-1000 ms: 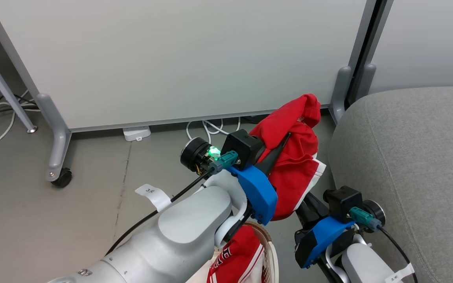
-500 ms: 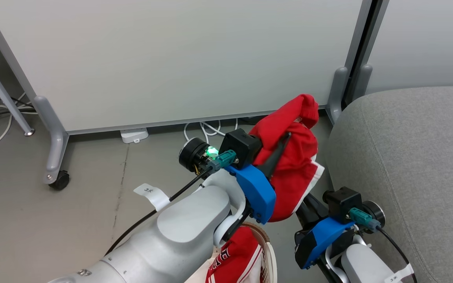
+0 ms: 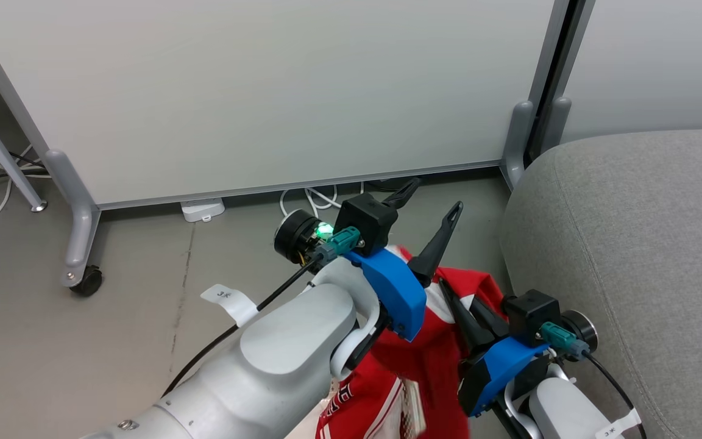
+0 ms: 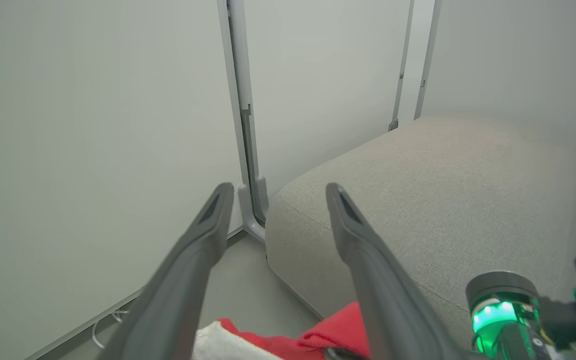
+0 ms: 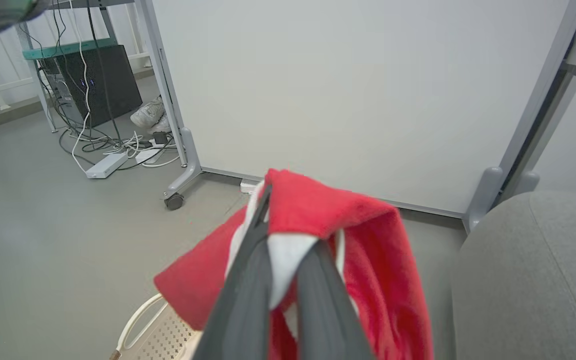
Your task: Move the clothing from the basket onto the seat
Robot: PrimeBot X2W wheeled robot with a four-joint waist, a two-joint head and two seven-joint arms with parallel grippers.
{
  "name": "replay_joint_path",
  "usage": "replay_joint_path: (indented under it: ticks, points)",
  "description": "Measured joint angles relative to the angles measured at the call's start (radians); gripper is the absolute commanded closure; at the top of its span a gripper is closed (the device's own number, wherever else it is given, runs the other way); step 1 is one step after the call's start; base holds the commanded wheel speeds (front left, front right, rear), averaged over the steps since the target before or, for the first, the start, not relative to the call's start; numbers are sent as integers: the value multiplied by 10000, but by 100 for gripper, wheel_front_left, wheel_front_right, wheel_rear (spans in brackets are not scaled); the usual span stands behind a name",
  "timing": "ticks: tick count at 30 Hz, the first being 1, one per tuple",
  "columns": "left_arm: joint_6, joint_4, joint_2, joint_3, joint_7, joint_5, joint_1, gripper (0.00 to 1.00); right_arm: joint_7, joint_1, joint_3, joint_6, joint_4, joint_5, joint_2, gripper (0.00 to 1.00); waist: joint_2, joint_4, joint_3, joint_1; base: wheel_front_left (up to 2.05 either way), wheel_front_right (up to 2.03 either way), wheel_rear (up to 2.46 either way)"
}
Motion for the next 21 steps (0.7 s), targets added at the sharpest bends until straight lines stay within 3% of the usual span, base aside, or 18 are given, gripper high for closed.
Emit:
replay_joint_path:
  ticks: [6,14,21]
  points:
    - [88,-426,8,938,0,851,693,0,-29,6,-224,0,-61,-75,0,100,0,-14,66,0,0,0,0]
    - [332,-1864,727,2748,-10,2744,2507,0,-40,24,-454,0,-259,-167,0,100,0,-42,216,0,0,0,0]
    - [382,-3436,970,4497,-10,4311,4694,0,-88,51,-616,0,-376,-155,-2,100,-1,-113,253,0,0,0,0]
